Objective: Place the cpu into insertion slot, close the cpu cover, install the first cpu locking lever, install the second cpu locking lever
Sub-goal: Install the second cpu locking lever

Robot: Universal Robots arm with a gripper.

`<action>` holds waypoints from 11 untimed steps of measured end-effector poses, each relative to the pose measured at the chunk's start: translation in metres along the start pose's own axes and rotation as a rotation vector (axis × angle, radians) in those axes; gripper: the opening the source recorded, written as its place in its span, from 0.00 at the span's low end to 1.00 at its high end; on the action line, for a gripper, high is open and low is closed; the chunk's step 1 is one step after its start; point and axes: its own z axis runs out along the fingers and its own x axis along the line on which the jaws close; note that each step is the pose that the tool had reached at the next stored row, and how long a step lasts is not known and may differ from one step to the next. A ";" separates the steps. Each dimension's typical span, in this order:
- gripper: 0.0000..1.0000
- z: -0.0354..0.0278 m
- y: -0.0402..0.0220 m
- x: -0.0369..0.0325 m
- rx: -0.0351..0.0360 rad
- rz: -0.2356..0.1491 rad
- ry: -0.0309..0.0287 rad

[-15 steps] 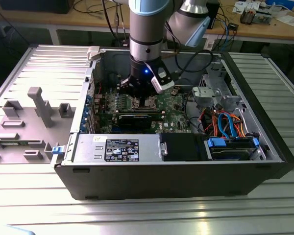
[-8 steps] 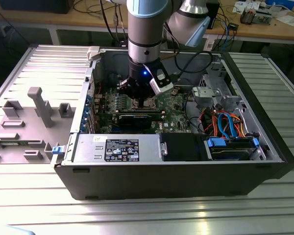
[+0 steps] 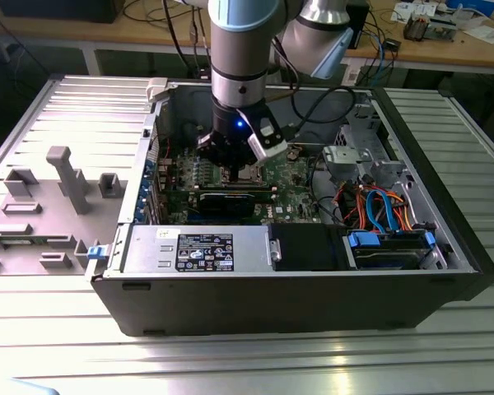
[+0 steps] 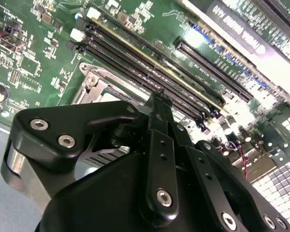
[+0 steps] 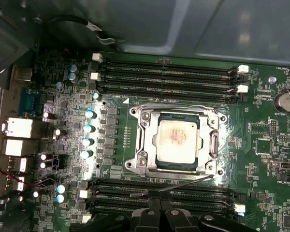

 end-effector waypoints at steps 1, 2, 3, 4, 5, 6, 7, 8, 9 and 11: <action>0.11 0.0000 -0.0007 0.0001 -0.0014 0.000 0.0000; 0.11 0.0000 -0.0006 0.0001 -0.0020 0.000 -0.0001; 0.11 -0.0001 -0.0007 0.0001 -0.0024 0.000 -0.0001; 0.11 -0.0021 -0.0007 0.0001 -0.0025 0.000 0.0000; 0.11 -0.0063 -0.0004 0.0000 -0.0025 0.000 0.0000; 0.11 -0.0130 0.0000 -0.0001 -0.0025 0.000 0.0001; 0.11 -0.0159 0.0002 -0.0001 -0.0025 0.000 0.0001; 0.11 -0.0176 0.0003 -0.0002 -0.0025 0.000 0.0001; 0.11 -0.0177 0.0003 -0.0002 -0.0028 0.000 0.0000; 0.11 -0.0149 0.0003 0.0021 -0.0064 -0.002 -0.0001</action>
